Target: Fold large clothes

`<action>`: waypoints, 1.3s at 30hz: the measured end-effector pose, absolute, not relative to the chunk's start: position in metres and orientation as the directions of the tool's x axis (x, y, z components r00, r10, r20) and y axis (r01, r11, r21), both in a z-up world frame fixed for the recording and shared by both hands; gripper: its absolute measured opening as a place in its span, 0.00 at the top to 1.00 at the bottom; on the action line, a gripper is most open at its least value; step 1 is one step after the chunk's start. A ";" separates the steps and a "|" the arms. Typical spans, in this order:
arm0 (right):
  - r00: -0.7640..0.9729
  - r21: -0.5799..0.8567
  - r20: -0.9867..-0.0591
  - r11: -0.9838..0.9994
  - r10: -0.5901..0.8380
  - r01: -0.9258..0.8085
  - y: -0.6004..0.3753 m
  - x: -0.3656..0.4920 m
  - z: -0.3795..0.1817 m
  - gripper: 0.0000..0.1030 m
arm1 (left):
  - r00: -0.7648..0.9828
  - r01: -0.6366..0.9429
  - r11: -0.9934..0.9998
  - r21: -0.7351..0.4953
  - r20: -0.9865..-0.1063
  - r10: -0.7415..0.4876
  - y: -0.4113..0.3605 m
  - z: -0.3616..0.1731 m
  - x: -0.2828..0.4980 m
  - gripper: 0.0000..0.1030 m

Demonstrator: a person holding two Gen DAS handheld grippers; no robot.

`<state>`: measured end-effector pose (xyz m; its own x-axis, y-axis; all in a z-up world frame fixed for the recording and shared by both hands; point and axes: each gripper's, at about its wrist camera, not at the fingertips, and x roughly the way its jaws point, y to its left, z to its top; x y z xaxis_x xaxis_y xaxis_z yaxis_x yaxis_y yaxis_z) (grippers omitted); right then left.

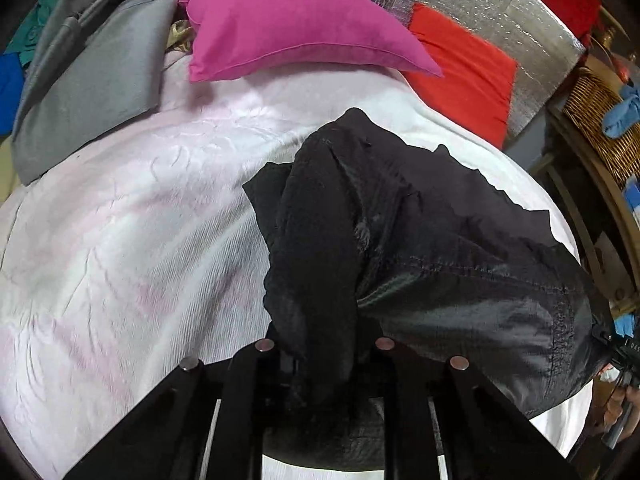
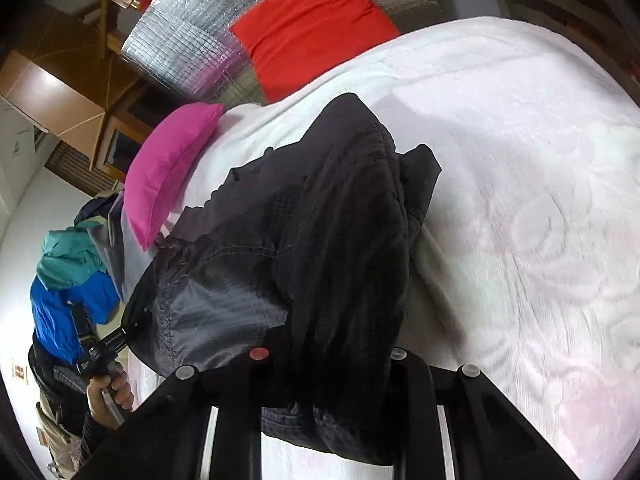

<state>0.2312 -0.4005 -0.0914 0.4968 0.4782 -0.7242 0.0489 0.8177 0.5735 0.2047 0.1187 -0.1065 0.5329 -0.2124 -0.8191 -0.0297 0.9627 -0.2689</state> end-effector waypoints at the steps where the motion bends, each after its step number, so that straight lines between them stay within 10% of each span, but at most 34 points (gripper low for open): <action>1: 0.494 0.574 -0.726 0.817 0.479 0.051 -0.401 0.227 -0.093 0.76 | 0.534 -0.028 0.963 -0.269 -0.818 -0.213 0.119 -0.107 0.199 0.83; 15: 0.494 0.598 -0.712 0.800 0.499 0.054 -0.406 0.197 -0.118 0.73 | 0.532 -0.038 0.947 -0.318 -0.809 -0.250 0.130 -0.118 0.164 0.80; 17: 0.493 0.594 -0.719 0.802 0.490 0.070 -0.408 0.199 -0.122 0.61 | 0.521 -0.055 0.936 -0.347 -0.810 -0.269 0.134 -0.121 0.168 0.72; 19: 0.485 0.579 -0.736 0.811 0.473 0.086 -0.412 0.199 -0.125 0.24 | 0.511 -0.071 0.915 -0.398 -0.802 -0.309 0.145 -0.121 0.173 0.57; 24: 0.543 0.551 -0.731 0.826 0.412 0.115 -0.442 0.201 -0.106 0.23 | 0.611 -0.112 0.914 -0.390 -0.752 -0.246 0.185 -0.093 0.167 0.35; 39: 0.443 0.412 -0.806 0.910 0.393 -0.058 -0.393 0.392 -0.116 0.36 | 0.398 0.122 0.957 -0.264 -0.870 -0.290 0.090 -0.118 0.360 0.32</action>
